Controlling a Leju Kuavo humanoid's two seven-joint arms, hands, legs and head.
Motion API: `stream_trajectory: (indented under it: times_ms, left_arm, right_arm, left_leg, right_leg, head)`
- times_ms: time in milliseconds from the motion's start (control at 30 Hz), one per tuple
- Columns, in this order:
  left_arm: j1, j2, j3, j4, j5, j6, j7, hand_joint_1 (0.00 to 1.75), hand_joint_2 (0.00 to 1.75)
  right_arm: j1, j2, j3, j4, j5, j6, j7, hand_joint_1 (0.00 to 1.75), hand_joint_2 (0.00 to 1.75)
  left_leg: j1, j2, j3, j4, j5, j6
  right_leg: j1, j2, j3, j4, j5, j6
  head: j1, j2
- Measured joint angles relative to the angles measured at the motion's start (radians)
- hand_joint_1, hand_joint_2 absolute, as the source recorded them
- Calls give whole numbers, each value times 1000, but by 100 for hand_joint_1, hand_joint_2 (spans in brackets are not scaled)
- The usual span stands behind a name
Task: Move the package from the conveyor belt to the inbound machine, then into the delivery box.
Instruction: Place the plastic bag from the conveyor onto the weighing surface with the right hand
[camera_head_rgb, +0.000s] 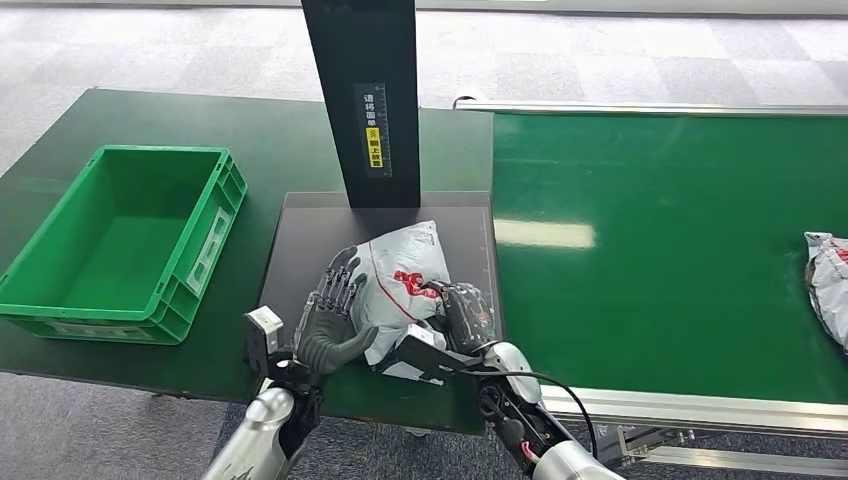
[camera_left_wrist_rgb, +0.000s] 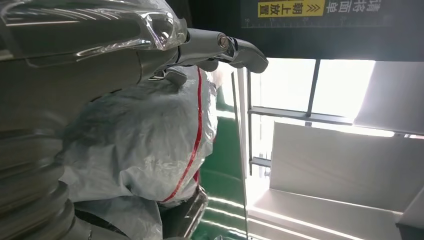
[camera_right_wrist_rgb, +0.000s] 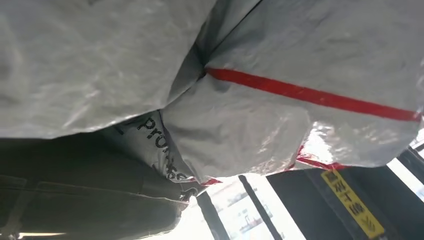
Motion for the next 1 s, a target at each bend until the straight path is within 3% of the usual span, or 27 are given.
stream_trajectory:
  times_ms: [100,133,233,300,367,467,533,633,833,967,1000]
  left_arm:
    - [-7,1,-6,10,8,10,0,0,175]
    - [-12,2,-9,14,14,16,0,0,175]
    - [-26,7,-15,25,36,30,0,0,175]
    - [-28,10,-15,27,42,34,0,0,175]
    - [-27,14,-15,27,44,31,0,0,175]
    - [-23,18,-14,27,45,20,0,0,175]
    - [-20,19,-14,27,43,17,0,0,175]
    - [-18,19,-14,27,40,17,0,0,175]
    - [-17,18,-14,27,38,17,0,0,175]
    - [-17,18,-14,27,38,17,0,0,175]
    - [-17,18,-14,27,38,17,0,0,175]
  right_arm:
    - [-6,8,0,9,-4,-22,-1,28,175]
    - [-8,9,-1,12,-15,-15,-2,0,175]
    - [-10,10,-17,20,-100,40,-46,0,175]
    - [-9,8,-50,19,-231,152,-102,0,87]
    - [1,5,-105,4,-420,356,-153,0,0]
    - [38,0,-198,-56,-666,672,-179,0,0]
    - [66,-5,-242,-100,-747,790,-174,0,0]
    - [94,-13,-280,-146,-776,840,-171,0,0]
    - [118,-22,-316,-193,-780,847,-170,0,0]
    - [125,-24,-325,-207,-781,850,-170,0,175]
    - [126,-25,-327,-210,-782,853,-170,0,175]
  left_leg:
    - [0,0,0,0,0,0]
    - [0,0,-1,0,0,0]
    - [0,0,-1,0,0,0]
    - [0,0,-1,0,0,0]
    - [0,0,-1,0,0,0]
    - [0,-1,-2,0,0,0]
    - [0,-2,-2,0,0,0]
    - [0,-1,-2,0,0,0]
    - [0,-1,-2,0,0,0]
    - [0,-1,-2,0,0,0]
    - [0,-1,-2,0,0,0]
  right_leg:
    - [0,0,-1,0,0,0]
    - [0,0,-1,0,0,0]
    - [0,0,-1,0,0,0]
    - [0,0,-1,0,0,0]
    - [0,0,-1,0,0,0]
    - [0,0,-2,0,0,0]
    - [0,0,-2,0,0,0]
    - [0,0,-2,0,0,0]
    - [0,0,-2,0,0,0]
    - [0,0,-2,0,0,0]
    - [0,0,-2,0,0,0]
  head:
    - [0,0]
    - [0,0]
    - [0,0]
    - [0,0]
    - [0,0]
    - [0,0]
    - [0,0]
    - [0,0]
    - [0,0]
    - [0,0]
    - [0,0]
